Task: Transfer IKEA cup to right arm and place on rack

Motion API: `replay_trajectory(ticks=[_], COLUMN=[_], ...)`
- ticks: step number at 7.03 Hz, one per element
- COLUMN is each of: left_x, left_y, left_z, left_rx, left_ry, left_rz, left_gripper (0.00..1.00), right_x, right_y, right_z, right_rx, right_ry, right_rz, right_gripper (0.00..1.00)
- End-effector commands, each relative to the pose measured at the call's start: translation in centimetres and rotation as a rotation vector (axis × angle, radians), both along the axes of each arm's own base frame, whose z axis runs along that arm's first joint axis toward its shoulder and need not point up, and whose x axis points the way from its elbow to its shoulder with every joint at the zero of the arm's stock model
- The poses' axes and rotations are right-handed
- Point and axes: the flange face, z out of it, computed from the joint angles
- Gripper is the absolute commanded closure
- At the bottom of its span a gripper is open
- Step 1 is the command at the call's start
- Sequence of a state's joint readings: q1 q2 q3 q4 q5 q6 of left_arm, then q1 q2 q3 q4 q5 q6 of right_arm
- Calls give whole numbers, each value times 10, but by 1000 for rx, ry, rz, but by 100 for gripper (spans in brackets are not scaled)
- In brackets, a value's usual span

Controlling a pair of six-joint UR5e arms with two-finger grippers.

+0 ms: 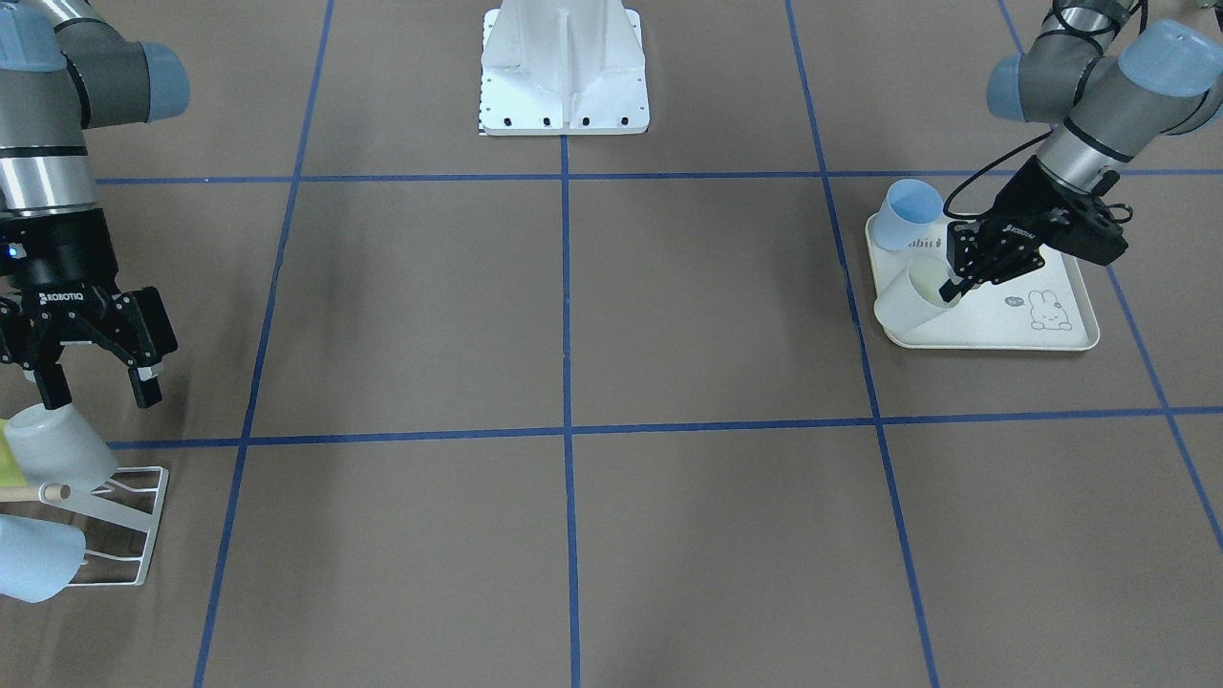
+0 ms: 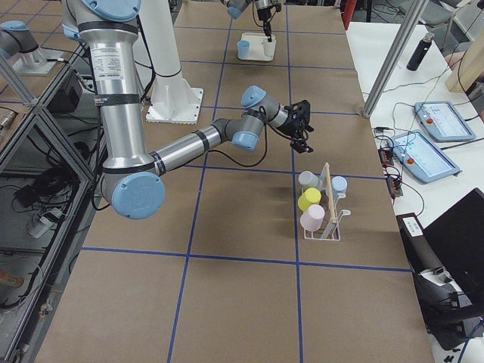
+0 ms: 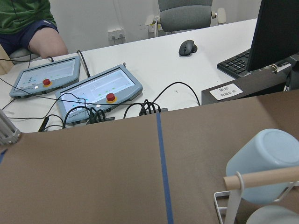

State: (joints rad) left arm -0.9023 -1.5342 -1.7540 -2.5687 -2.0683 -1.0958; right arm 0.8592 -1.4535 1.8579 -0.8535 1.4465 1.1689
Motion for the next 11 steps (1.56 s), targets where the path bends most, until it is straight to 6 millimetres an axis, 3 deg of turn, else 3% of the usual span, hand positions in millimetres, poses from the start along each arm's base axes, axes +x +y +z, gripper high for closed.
replay_trajectory(ticks=[1, 2, 4, 5, 7, 9, 11], left_x=[25, 42, 86, 111, 154, 174, 191], left_y=[-29, -45, -44, -37, -7, 21, 38], left_z=[-86, -128, -219, -256, -297, -315, -350], left_rx=[-165, -221, -401, -482, -486, -504, -522], left_ry=[226, 318, 526, 619, 750, 903, 1013], left_rz=[-96, -111, -103, -125, -148, -157, -159], left_gripper=[100, 100, 100, 100, 100, 100, 100], right_x=[-33, -48, -69, -74, -69, -77, -91], right_y=[17, 31, 61, 71, 86, 93, 95], right_z=[-25, -41, -99, -126, -145, -168, -189], right_rx=[-28, -35, -57, -72, -127, -194, -261], right_ry=[-136, -198, -402, -585, -882, -1075, -1174], right_rz=[-16, -34, -69, -116, -159, -187, -194], right_gripper=[0, 0, 0, 0, 0, 0, 0])
